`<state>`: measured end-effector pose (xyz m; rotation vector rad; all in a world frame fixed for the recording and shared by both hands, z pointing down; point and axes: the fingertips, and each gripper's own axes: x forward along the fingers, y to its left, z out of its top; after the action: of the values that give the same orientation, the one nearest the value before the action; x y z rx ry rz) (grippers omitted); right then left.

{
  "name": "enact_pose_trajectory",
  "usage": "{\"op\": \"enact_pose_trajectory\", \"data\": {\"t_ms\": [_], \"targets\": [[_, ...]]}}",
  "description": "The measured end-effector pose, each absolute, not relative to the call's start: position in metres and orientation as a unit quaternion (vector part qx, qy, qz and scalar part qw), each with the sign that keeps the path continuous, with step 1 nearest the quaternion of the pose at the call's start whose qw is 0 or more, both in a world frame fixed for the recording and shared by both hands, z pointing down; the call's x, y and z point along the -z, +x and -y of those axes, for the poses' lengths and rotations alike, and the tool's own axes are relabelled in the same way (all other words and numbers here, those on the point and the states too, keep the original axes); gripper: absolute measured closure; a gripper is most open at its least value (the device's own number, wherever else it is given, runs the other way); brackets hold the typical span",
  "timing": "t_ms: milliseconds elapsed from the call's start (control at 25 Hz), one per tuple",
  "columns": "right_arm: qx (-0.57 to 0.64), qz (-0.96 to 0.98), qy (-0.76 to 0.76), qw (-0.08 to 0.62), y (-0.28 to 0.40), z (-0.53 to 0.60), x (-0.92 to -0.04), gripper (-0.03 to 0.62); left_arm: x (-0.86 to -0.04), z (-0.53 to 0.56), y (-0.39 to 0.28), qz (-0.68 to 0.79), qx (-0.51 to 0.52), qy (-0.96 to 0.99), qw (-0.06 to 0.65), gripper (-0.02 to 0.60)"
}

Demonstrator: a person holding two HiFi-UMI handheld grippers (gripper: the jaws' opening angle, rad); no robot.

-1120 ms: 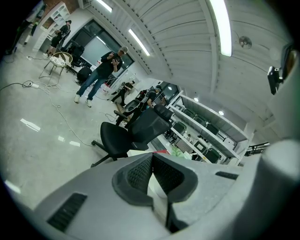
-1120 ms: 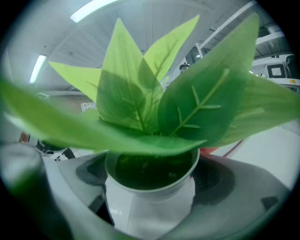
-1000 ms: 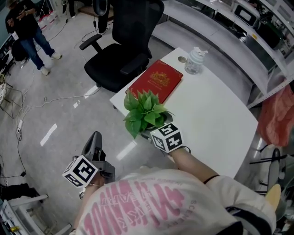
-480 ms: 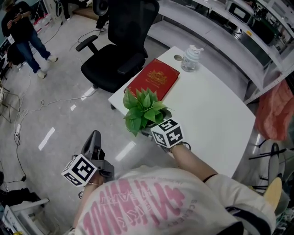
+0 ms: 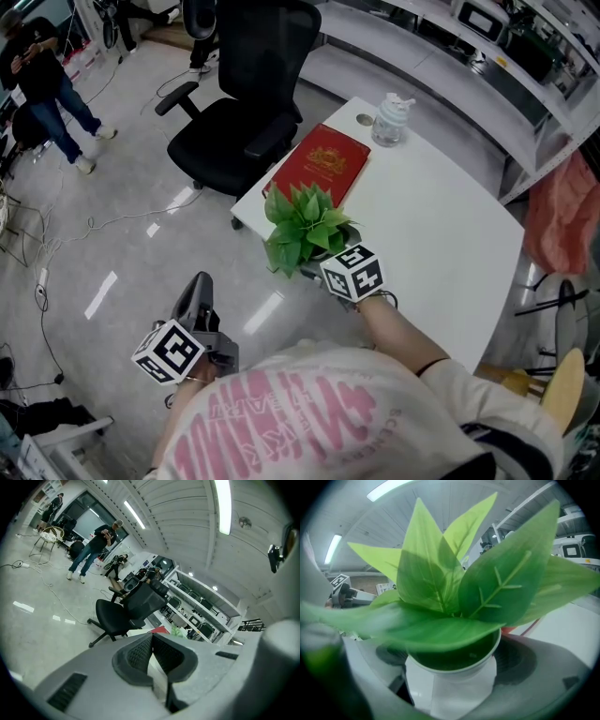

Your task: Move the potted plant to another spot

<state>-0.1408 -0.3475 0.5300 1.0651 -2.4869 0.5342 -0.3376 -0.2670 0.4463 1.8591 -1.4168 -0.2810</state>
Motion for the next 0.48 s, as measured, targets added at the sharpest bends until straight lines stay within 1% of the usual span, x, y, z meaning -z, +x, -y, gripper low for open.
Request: {"op": "enact_pose_trajectory", "data": {"t_ms": [320, 480], "targets": [[-0.188, 0.872, 0.405, 0.200, -0.138, 0.347, -0.530, 0.049, -0.443, 0.262, -0.347, 0.547, 0.112, 0.735, 0.385, 0.578], [-0.195, 0.860, 0.427, 0.201, -0.134, 0.346, -0.529, 0.049, -0.441, 0.253, -0.366, 0.550, 0.108, 0.733, 0.384, 0.578]]}}
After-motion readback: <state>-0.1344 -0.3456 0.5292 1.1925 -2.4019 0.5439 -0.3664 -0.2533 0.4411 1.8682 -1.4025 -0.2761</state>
